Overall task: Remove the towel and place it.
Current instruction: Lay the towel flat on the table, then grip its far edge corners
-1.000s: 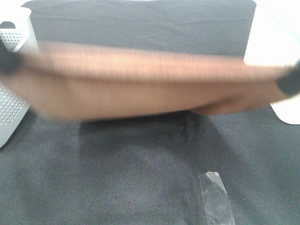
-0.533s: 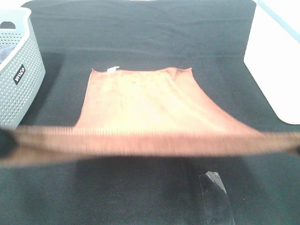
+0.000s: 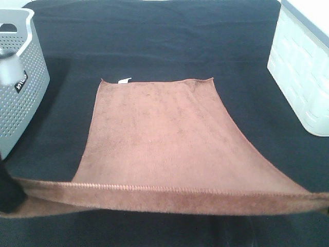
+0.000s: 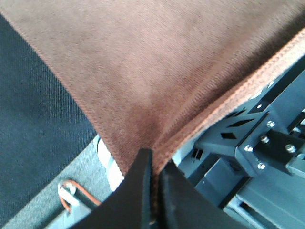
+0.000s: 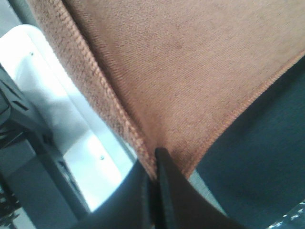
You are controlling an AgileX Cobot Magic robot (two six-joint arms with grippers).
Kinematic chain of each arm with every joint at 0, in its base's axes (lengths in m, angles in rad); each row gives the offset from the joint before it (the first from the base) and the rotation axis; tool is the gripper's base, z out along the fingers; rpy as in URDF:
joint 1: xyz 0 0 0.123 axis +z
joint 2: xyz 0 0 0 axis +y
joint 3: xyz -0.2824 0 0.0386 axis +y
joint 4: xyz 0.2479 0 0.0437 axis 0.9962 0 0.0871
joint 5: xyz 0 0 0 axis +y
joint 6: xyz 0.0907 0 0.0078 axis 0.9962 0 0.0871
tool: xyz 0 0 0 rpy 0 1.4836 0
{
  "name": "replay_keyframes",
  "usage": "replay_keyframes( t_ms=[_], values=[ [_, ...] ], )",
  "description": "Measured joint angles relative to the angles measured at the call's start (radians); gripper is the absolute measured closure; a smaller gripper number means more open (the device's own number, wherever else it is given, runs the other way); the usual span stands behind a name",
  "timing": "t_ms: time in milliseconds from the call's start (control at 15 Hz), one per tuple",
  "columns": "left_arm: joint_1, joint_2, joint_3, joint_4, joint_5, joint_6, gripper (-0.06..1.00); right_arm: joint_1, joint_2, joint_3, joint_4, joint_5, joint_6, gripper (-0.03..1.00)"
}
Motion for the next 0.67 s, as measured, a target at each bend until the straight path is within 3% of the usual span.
replay_keyframes(
  t_ms=[333,667],
  values=[
    [-0.065,0.168,0.000,0.059,0.011,-0.004,0.94,-0.001,0.161,0.003,0.042,0.010,0.018,0.96],
    [-0.138,0.316,0.002,0.067,0.011,-0.007,0.94,-0.001,0.323,0.003,0.018,0.014,0.093,0.96]
  ],
)
